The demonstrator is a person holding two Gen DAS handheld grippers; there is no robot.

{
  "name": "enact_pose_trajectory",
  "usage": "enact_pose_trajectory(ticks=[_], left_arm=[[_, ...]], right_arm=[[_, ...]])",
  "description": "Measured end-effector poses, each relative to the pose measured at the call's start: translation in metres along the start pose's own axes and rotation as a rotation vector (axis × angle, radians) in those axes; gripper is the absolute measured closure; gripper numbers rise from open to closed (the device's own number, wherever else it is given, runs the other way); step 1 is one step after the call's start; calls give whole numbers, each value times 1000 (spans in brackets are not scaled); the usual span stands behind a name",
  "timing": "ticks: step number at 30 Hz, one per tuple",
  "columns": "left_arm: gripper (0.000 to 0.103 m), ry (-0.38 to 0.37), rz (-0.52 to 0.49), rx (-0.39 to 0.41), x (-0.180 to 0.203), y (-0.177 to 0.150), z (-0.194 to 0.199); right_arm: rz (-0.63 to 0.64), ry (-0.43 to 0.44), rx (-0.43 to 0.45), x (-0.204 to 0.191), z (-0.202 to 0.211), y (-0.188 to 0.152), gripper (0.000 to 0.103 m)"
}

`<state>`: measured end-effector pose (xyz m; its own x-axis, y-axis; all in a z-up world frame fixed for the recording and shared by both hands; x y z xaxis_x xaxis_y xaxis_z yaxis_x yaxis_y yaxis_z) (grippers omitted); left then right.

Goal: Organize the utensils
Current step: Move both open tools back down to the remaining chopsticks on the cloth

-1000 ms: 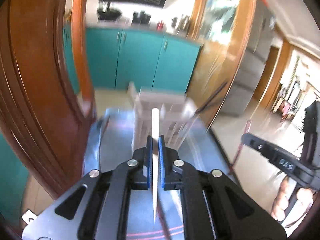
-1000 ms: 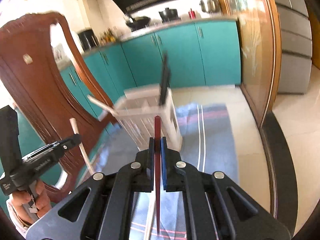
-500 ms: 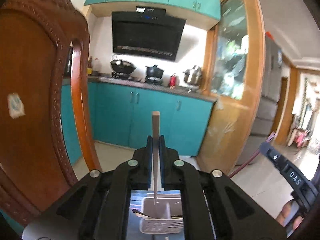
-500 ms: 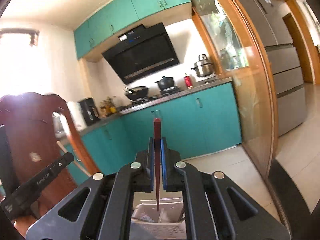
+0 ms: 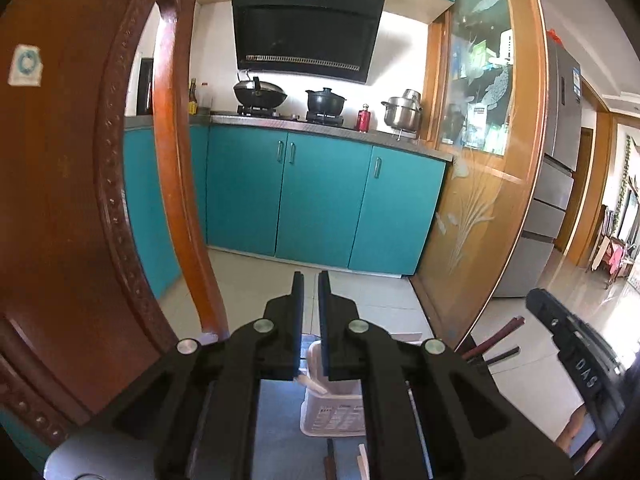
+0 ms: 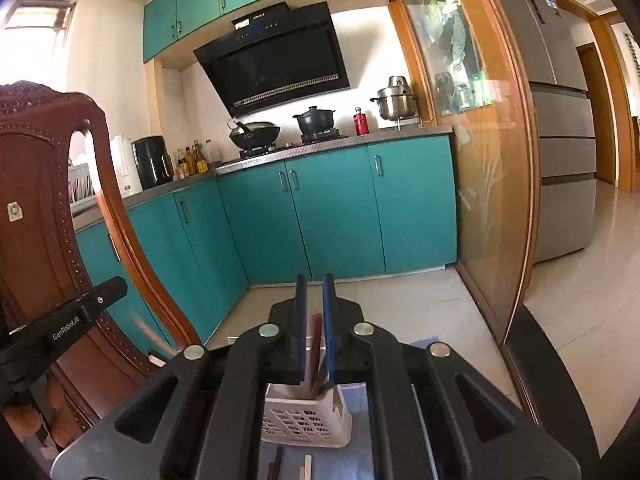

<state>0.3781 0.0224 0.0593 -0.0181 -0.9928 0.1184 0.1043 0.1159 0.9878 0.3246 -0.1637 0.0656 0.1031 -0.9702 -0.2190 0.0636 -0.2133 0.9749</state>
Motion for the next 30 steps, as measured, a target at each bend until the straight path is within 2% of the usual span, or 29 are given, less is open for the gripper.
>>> enact_pose_trajectory(ticks=[1, 2, 4, 8, 10, 12, 14, 15, 16, 17, 18, 21, 23, 26, 30], left_arm=[[84, -3, 0, 6, 1, 2, 5], [71, -7, 2, 16, 3, 5, 10], [61, -23, 21, 52, -2, 8, 34], [61, -57, 21, 56, -8, -4, 66], [61, -74, 26, 14, -11, -25, 75], [61, -96, 29, -61, -10, -53, 74], [64, -126, 2, -190, -3, -103, 61], [66, -130, -12, -244, -2, -126, 53], [71, -130, -23, -301, -1, -149, 44], [77, -123, -26, -337, -2, -165, 38], [79, -100, -28, -398, -5, -191, 27], [80, -91, -19, -502, -10, -235, 14], [80, -107, 6, -547, -11, -251, 11], [80, -140, 12, -605, -5, -269, 13], [80, -144, -43, -607, 4, -279, 17]], right_arm=[[-1, -3, 7, 1, 5, 2, 77], [-8, -5, 22, 5, 15, 5, 65], [-30, -4, 70, 13, 39, 12, 61], [-50, -34, 106, 36, 79, 2, 61], [-80, -49, 77, 48, 88, -17, 61], [-68, -59, -15, 54, 83, -48, 61], [-28, -78, -182, 58, 65, -97, 61], [-13, -75, -284, 57, 55, -123, 61], [-8, -55, -422, 53, 42, -157, 61], [-9, -42, -514, 49, 34, -181, 61], [-9, -31, -615, 44, 24, -209, 61], [5, -17, -756, 32, 8, -252, 61], [13, 17, -792, 20, 3, -265, 61], [59, 47, -788, 8, 4, -272, 61], [139, 59, -778, 0, 11, -282, 61]])
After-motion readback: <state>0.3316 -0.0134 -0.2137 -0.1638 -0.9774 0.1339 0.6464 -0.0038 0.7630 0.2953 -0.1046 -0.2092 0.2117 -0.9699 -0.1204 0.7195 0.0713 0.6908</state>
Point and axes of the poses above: each gripper's, at about its wrist camera, not at the fingertips, and z roughly against the way its jaws point, x to its right, y to its top, the point moved 10 cm from there along -z, roughly the way its jaws point, and after that the axes turned 15 degrees about x, right-handed, at the moved point
